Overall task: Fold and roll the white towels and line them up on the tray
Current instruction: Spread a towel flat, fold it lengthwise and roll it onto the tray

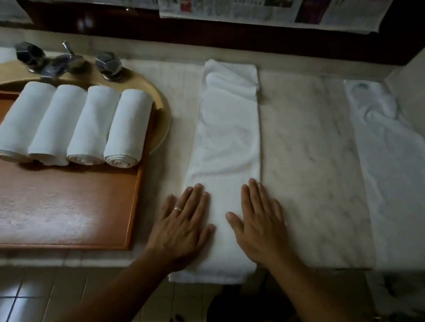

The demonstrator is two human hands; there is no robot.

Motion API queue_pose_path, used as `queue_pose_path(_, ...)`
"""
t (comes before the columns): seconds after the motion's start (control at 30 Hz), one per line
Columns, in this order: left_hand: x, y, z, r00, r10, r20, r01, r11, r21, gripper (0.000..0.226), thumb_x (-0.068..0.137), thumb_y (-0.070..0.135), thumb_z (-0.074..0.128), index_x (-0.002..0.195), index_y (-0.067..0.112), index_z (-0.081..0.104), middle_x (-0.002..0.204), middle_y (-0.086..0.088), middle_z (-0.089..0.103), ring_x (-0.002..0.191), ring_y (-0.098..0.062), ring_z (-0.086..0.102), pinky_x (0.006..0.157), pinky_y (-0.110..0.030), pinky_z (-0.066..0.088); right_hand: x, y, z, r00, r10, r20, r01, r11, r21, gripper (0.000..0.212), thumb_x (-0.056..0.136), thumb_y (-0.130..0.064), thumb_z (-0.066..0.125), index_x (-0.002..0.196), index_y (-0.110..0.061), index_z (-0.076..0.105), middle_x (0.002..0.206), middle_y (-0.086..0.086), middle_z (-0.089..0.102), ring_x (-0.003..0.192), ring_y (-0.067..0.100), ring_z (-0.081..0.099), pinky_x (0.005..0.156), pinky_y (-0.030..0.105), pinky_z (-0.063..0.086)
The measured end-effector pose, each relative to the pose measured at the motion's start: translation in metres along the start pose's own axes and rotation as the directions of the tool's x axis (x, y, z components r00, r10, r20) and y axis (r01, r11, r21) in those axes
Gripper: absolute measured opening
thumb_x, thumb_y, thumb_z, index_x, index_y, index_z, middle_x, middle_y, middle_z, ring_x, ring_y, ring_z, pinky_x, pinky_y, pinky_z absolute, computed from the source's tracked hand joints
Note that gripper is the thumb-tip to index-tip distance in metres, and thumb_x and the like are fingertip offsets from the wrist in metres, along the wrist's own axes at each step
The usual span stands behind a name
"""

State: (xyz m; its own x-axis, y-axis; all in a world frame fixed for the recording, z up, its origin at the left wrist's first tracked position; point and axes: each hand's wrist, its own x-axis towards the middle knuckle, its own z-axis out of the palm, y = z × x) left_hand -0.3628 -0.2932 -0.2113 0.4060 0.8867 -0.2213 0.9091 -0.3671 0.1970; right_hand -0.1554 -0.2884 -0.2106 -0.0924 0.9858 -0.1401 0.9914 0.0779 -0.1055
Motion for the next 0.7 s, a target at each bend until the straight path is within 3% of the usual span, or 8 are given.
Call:
queue_pose_path(0.33,0.095,-0.003,-0.015,0.988,-0.155,-0.019,0.154,0.988,-0.005,0.075,0.098,0.065,0.0,0.155,0.022,-0.022,0.159,-0.003,-0.033,0.148,-0.016,-0.028,0.122,-0.048,-0.011,0.115,0.048,-0.01,0.988,-0.154,-0.028,0.153,0.988,-0.016,0.081,0.095,-0.066,0.018,0.157,-0.014,0.016,0.165,0.004,0.014,0.151,0.017,0.009,0.118,0.046,0.018)
queue_pose_path(0.43,0.116,-0.002,-0.018,0.984,-0.175,-0.033,0.175,0.985,-0.01,0.075,0.099,0.064,0.003,0.157,0.021,-0.016,0.162,-0.004,-0.028,0.15,-0.017,-0.025,0.122,-0.049,-0.011,0.135,0.054,-0.02,0.984,-0.167,-0.064,0.163,0.984,-0.068,0.076,0.096,-0.062,0.023,0.153,-0.012,0.031,0.162,0.008,0.025,0.149,0.021,0.02,0.114,0.048,0.026)
queue_pose_path(0.5,0.118,0.002,-0.023,0.983,-0.181,-0.038,0.181,0.984,-0.011,0.073,0.1,0.061,0.005,0.158,0.021,-0.012,0.164,-0.006,-0.021,0.151,-0.019,-0.02,0.123,-0.049,-0.01,0.132,0.049,-0.025,0.975,-0.174,-0.14,0.162,0.982,-0.098,0.066,0.097,-0.053,0.032,0.144,-0.01,0.046,0.157,0.013,0.035,0.145,0.027,0.031,0.109,0.049,0.032)
queue_pose_path(0.57,0.102,0.011,-0.027,0.983,-0.178,-0.054,0.176,0.984,-0.034,0.069,0.1,0.055,0.004,0.158,0.021,-0.011,0.165,-0.006,-0.019,0.152,-0.022,-0.018,0.123,-0.048,-0.01,0.106,0.042,-0.019,0.963,-0.148,-0.226,0.139,0.989,-0.056,0.056,0.097,-0.046,0.041,0.142,-0.012,0.049,0.155,0.014,0.037,0.144,0.029,0.034,0.106,0.049,0.034)
queue_pose_path(0.7,0.043,0.02,-0.013,0.998,-0.06,0.018,0.061,0.998,-0.018,0.067,0.1,0.057,0.0,0.155,0.026,-0.021,0.16,0.0,-0.032,0.149,-0.018,-0.027,0.122,-0.046,-0.012,0.037,0.046,0.003,0.98,-0.137,-0.144,0.138,0.99,-0.001,0.061,0.1,-0.05,0.03,0.151,-0.018,0.038,0.162,0.004,0.025,0.149,0.021,0.023,0.109,0.049,0.031)
